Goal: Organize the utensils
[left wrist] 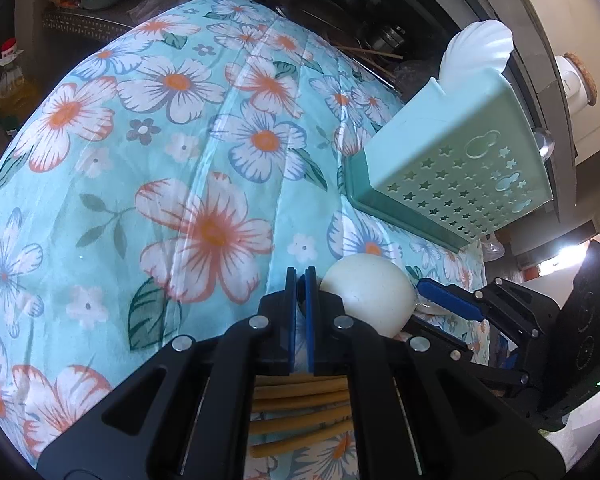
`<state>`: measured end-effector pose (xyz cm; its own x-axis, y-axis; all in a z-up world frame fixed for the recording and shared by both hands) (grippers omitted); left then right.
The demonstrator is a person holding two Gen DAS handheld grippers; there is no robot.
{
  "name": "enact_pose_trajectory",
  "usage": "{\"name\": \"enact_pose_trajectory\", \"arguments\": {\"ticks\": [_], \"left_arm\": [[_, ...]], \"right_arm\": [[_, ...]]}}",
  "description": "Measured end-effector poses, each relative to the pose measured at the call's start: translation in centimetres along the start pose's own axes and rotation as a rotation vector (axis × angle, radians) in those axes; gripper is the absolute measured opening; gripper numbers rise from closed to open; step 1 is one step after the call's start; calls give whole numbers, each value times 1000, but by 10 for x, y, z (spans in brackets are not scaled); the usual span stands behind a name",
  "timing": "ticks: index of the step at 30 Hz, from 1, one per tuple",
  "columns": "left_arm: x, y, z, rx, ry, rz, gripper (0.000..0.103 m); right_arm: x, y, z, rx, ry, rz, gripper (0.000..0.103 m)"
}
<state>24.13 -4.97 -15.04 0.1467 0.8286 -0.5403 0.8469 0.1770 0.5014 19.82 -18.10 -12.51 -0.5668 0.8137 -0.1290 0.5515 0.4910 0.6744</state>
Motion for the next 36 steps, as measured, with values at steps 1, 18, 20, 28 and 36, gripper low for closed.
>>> {"name": "enact_pose_trajectory", "arguments": {"ticks": [1,18,20,28,36], "left_arm": [[0,0,0,1,-2,1,3],[2,-2,0,8,-13,-8,3],[2,-2,0,8,-13,-10,3],[1,-3,0,8,-9,-13,3],[-1,-3,-1,-13,5,-5,3]], "right_arm": [[-1,0,3,3,-6,-5,24],[-12,29,14,-62,-57,54,19],[-9,33,16,-67,-57,41,19],[1,50,17,-124,-77,-16,11],[-17,53,-12,-234,-181,16,5]]}}
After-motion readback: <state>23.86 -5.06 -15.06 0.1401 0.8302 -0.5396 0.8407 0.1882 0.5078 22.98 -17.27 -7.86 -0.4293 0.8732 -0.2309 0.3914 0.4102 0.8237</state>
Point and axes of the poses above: each gripper's, at about its wrist camera, not at the fingertips, and z roughly the way its jaws point, x to its left, y to its top, the point moved 6 cm from there along z, roughly the way its jaws point, and after that the axes turned 9 degrees about -x, right-handed, at the moved point
